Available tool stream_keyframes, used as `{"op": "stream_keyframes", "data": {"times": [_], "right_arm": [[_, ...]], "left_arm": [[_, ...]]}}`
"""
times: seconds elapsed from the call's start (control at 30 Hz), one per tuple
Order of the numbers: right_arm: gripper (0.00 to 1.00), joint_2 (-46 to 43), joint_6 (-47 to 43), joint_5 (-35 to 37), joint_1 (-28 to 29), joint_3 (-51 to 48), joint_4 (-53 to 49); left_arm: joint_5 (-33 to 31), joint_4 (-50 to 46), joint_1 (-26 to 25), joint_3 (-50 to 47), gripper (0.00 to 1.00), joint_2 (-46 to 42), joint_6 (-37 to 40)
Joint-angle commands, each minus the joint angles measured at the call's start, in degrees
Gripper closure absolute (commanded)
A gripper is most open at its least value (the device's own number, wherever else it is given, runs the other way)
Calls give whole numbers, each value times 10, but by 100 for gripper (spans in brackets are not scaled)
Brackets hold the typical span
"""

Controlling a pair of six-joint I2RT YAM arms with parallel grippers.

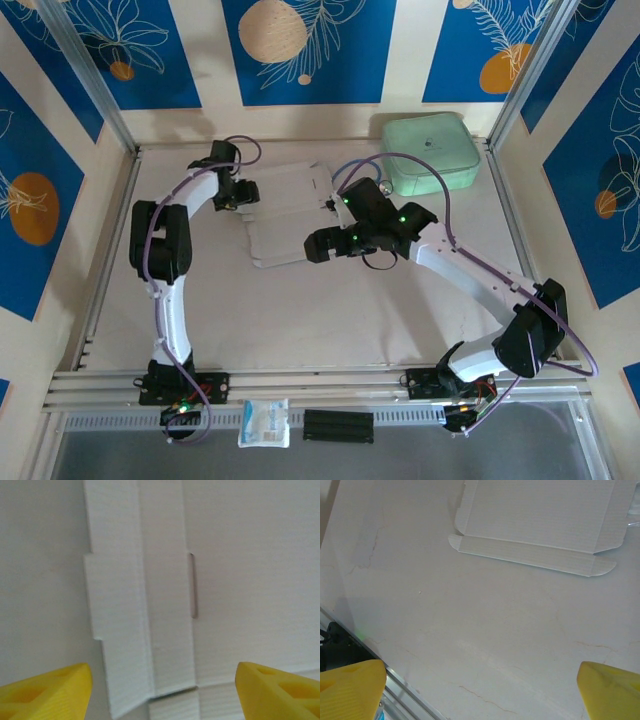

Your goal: Fold the paper box

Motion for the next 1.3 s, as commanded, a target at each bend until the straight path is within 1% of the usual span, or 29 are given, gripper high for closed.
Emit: {"op": "stream_keyframes", "data": {"times": [0.0, 0.07, 0.17, 0.2, 0.3, 0.4, 0.43, 0.47, 0.5, 0.57, 0.67, 0.7, 0.83, 0.93, 1.0, 1.1, 1.17, 1.2, 1.27], "right_arm": [[2, -24, 7, 3, 3, -9, -8], [1, -23, 7, 2, 3, -9, -7], [2, -21, 8, 2, 3, -8, -5], [1, -21, 8, 1, 4, -6, -5], [2, -23, 9, 1, 5, 1, -12], [2, -34, 11, 3, 5, -7, -5], [2, -37, 12, 3, 4, -10, -2], [1, -40, 13, 5, 3, -11, 0], [2, -42, 14, 5, 2, -12, 2], [2, -47, 15, 6, -2, -12, 4], [2, -55, 9, 2, -16, -12, 6], [2, -59, 6, -2, -23, -10, 6], [3, -76, -29, -32, -70, -5, 20], [5, -97, -88, -64, -104, -24, 75], [5, -111, -168, -81, -113, -40, 118], [5, -125, -334, -102, -114, -59, 163], [5, -121, -442, -114, -111, -59, 164], [5, -114, -480, -121, -114, -50, 157], [6, -86, -535, -156, -132, -14, 117]], "left_arm": [[-16, -41, 16, 37, 24, 21, 22], [9, -39, 20, 51, 24, 34, 31], [80, -43, 25, 79, 31, 64, 31], [95, -45, 26, 87, 32, 72, 28], [106, -46, 27, 100, 37, 90, 22], [113, -34, 26, 97, 48, 89, 20], [116, -30, 26, 93, 52, 86, 20], [124, -21, 27, 86, 60, 82, 21], [131, -14, 27, 78, 65, 77, 21], [153, 5, 27, 54, 82, 62, 22], [196, 45, 26, -2, 98, 29, 24], [206, 63, 26, -29, 100, 12, 24], [246, 193, 26, -189, 100, -95, 36], [293, 304, 25, -309, 100, -177, 28], [316, 384, 24, -382, 100, -233, 14], [336, 522, 19, -488, 100, -304, 13], [339, 595, 16, -538, 100, -338, 30], [340, 620, 15, -556, 100, -350, 43], [347, 644, 14, -576, 100, -365, 68]]}}
